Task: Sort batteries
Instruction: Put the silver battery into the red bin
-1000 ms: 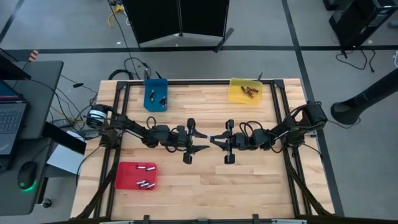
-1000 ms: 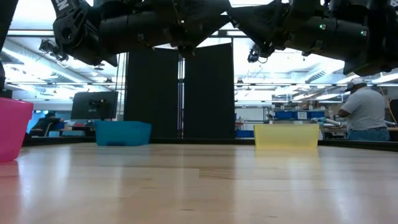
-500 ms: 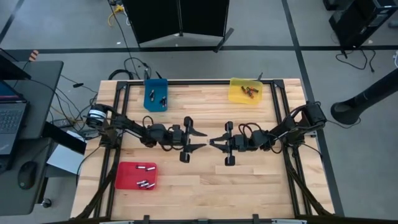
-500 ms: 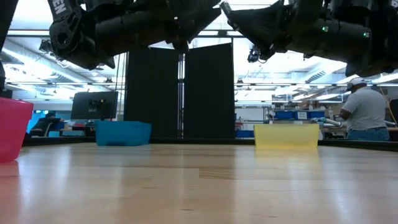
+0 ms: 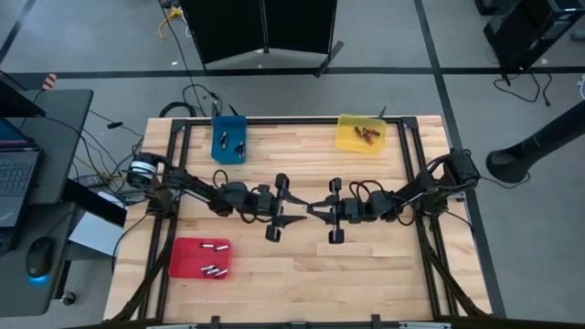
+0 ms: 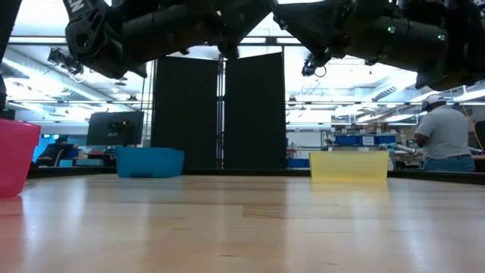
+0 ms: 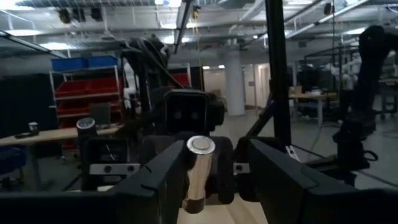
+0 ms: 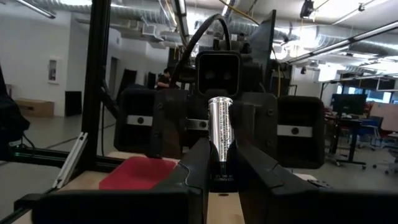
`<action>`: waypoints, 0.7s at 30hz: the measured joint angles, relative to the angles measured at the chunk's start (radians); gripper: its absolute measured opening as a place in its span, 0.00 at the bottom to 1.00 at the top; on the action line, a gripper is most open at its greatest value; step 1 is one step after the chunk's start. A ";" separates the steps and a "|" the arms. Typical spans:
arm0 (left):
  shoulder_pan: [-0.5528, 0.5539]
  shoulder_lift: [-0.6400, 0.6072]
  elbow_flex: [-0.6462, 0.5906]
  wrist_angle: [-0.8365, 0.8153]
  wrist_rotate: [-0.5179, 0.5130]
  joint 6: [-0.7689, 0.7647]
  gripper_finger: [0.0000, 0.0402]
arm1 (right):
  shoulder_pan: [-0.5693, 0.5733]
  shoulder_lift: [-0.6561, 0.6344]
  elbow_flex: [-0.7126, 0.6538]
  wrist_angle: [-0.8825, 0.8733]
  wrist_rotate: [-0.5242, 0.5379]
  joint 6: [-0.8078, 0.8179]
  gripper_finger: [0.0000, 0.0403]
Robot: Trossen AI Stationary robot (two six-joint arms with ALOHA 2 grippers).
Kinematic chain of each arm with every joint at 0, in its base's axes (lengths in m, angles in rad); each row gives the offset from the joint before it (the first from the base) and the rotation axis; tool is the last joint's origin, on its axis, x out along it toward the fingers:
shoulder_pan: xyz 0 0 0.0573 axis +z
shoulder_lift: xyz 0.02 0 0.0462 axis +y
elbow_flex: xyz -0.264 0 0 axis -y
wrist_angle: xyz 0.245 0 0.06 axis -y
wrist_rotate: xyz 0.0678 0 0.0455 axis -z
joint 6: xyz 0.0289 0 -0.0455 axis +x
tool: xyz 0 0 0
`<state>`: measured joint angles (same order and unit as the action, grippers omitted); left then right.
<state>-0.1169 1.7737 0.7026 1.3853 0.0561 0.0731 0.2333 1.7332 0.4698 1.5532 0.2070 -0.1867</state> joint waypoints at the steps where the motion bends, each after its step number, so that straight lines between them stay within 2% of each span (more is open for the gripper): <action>1: 0.000 0.000 0.011 -0.019 0.004 0.000 0.46 | 0.000 0.000 0.000 0.000 -0.001 0.000 0.15; 8: 0.000 0.000 0.064 -0.104 0.025 0.000 0.45 | 0.000 0.000 0.000 -0.002 -0.001 0.000 0.15; 11: 0.000 0.000 0.064 -0.105 0.026 0.007 0.42 | 0.000 0.000 0.000 -0.003 -0.002 0.000 0.15; 15: 0.000 0.000 0.065 -0.108 0.026 0.023 0.33 | 0.000 0.000 0.000 -0.004 -0.004 0.000 0.15; 20: 0.000 0.000 0.065 -0.114 0.028 0.040 0.15 | 0.001 -0.001 0.000 -0.005 -0.008 0.005 0.15; 21: 0.000 0.000 0.065 -0.116 0.024 0.040 0.14 | 0.001 -0.001 0.000 -0.005 -0.006 0.007 0.15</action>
<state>-0.1169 1.7734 0.7677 1.2696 0.0796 0.1135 0.2340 1.7325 0.4694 1.5482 0.2011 -0.1801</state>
